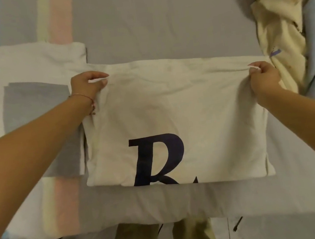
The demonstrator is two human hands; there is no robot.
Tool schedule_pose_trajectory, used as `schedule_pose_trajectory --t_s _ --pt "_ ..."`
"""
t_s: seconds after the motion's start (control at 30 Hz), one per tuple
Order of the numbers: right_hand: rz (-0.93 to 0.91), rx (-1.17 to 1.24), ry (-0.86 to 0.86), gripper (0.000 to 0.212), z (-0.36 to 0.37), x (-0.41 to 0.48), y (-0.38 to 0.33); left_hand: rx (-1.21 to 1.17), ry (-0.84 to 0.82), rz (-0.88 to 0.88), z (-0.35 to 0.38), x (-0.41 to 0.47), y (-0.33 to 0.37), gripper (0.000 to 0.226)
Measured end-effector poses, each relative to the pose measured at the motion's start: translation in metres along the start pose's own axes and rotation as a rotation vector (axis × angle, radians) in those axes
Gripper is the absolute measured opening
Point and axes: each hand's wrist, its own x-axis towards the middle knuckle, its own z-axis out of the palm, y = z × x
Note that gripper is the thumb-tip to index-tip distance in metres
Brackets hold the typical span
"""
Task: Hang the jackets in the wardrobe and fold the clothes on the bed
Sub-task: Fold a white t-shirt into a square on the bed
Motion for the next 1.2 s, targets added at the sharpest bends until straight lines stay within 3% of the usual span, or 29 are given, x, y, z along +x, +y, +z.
schedule_pose_trajectory --t_s 0.2,0.3,0.37,0.43,0.47,0.53,0.6,0.67,0.8,0.93,1.1,1.2 --pt "-0.057 -0.006 -0.036 0.018 -0.009 0.009 -0.010 -0.011 0.105 0.032 -0.005 0.015 0.004 0.018" --pt "-0.087 -0.039 -0.016 0.038 -0.005 0.004 -0.010 0.043 0.228 0.028 0.002 0.018 0.000 0.022" --pt "-0.253 -0.170 0.082 0.058 -0.003 -0.009 -0.001 0.238 0.292 0.166 0.015 0.002 -0.002 0.028" --pt "-0.484 -0.378 0.124 0.067 -0.002 -0.031 0.009 0.484 0.213 0.395 0.037 -0.034 -0.006 0.036" --pt "-0.600 -0.466 0.060 0.069 0.001 -0.044 0.014 0.583 0.111 0.502 0.047 -0.056 -0.011 0.042" --pt "-0.869 -0.676 -0.217 0.066 0.008 -0.070 0.036 0.783 -0.132 0.624 0.066 -0.101 -0.031 0.052" --pt "-1.020 -0.795 -0.464 0.062 0.012 -0.088 0.073 0.938 -0.280 0.558 0.075 -0.138 -0.061 0.058" --pt "-0.869 -0.803 -0.444 0.061 0.003 -0.108 0.117 1.017 -0.325 0.438 0.071 -0.165 -0.091 0.061" --pt "-0.354 -0.640 -0.065 0.069 -0.028 -0.153 0.181 0.980 -0.283 0.291 0.049 -0.199 -0.119 0.067" --pt "0.090 -0.366 0.248 0.074 -0.039 -0.184 0.185 0.770 -0.128 0.034 0.032 -0.222 -0.127 0.072" --pt "0.251 -0.077 0.194 0.041 -0.035 -0.189 0.167 0.329 0.260 -0.336 0.032 -0.227 -0.109 0.072" --pt "0.324 0.061 0.208 0.038 -0.028 -0.190 0.151 0.075 0.508 -0.477 0.029 -0.215 -0.099 0.065"
